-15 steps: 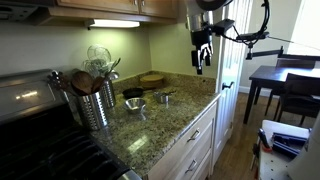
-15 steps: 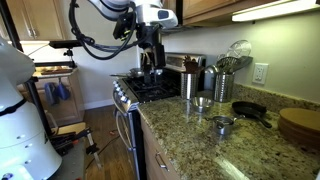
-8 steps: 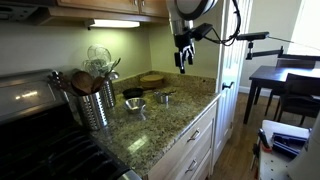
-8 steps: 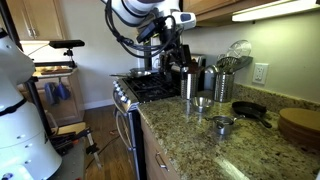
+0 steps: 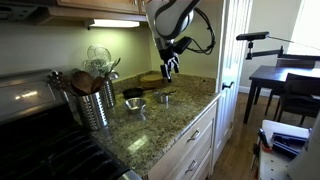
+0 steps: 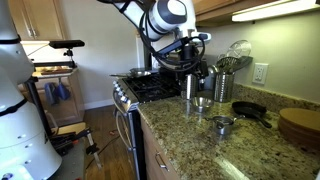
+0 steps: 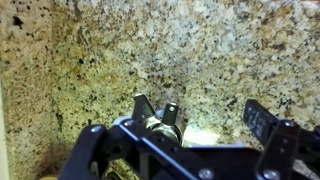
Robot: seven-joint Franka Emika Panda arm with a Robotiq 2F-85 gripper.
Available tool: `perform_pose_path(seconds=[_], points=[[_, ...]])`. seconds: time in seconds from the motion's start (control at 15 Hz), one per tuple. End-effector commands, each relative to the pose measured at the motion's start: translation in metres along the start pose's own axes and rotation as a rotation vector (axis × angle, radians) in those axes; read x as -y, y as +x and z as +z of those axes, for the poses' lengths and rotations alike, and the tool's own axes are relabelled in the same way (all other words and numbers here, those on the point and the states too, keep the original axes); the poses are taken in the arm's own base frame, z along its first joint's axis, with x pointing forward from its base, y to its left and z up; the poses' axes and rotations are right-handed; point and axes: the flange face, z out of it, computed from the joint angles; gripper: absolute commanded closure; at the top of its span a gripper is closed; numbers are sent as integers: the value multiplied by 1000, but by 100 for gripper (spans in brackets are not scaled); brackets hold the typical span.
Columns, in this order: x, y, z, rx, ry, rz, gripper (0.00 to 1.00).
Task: Pick up the two smaller pots from the small pot and place them on the table.
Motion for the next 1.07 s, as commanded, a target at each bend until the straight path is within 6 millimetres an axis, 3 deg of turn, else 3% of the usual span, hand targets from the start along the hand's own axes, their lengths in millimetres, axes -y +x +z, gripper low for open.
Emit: perform_pose_path(seconds=[0.0, 0.47, 1.0], points=[[4, 31, 14, 2, -38, -24, 0], [9, 57, 59, 61, -64, -50, 0], [-6, 70, 100, 110, -63, -5, 0]])
